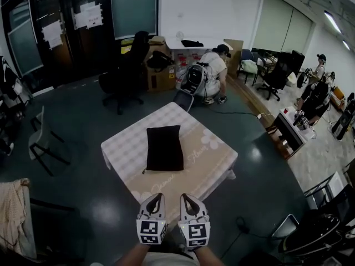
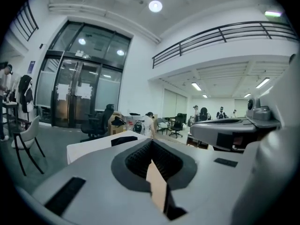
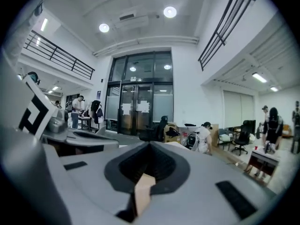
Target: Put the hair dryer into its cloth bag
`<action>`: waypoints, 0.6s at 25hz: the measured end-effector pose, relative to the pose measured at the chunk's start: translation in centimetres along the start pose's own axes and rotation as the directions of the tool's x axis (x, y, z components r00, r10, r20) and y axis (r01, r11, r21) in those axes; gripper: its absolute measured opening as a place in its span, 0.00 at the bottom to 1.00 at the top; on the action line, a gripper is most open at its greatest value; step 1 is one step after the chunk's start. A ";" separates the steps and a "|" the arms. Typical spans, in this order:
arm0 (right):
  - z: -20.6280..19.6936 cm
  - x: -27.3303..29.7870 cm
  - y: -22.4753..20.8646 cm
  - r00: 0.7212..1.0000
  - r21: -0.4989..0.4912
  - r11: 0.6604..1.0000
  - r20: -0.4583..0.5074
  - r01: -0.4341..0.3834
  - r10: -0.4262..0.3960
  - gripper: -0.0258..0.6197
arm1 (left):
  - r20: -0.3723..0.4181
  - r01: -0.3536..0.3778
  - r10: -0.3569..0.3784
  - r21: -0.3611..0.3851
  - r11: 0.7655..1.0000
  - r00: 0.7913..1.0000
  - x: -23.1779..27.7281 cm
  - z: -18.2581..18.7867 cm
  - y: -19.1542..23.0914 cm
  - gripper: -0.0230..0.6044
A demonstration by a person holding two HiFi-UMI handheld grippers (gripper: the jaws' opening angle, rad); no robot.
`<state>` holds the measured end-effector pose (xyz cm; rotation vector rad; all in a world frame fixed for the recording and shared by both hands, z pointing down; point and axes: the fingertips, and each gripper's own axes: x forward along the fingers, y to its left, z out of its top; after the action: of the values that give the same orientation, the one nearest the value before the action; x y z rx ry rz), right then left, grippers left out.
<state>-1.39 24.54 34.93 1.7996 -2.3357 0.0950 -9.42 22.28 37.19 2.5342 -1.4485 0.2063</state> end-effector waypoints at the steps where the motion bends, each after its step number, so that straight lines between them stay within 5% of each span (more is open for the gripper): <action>1: 0.4 -0.8 -0.1 1.000 -0.003 1.000 0.010 0.004 -0.004 0.06 | 0.005 0.002 -0.002 0.005 1.000 1.000 -0.4 0.2 -0.6 0.05; 15: 1.3 -8.6 -0.6 0.996 0.012 1.000 0.083 0.027 -0.028 0.06 | 0.070 0.012 -0.016 0.056 0.998 0.997 -6.7 0.5 -6.3 0.05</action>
<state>1.17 32.31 31.97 1.8751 -2.3695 0.0288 -7.38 30.84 34.43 2.6204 -1.4695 0.1586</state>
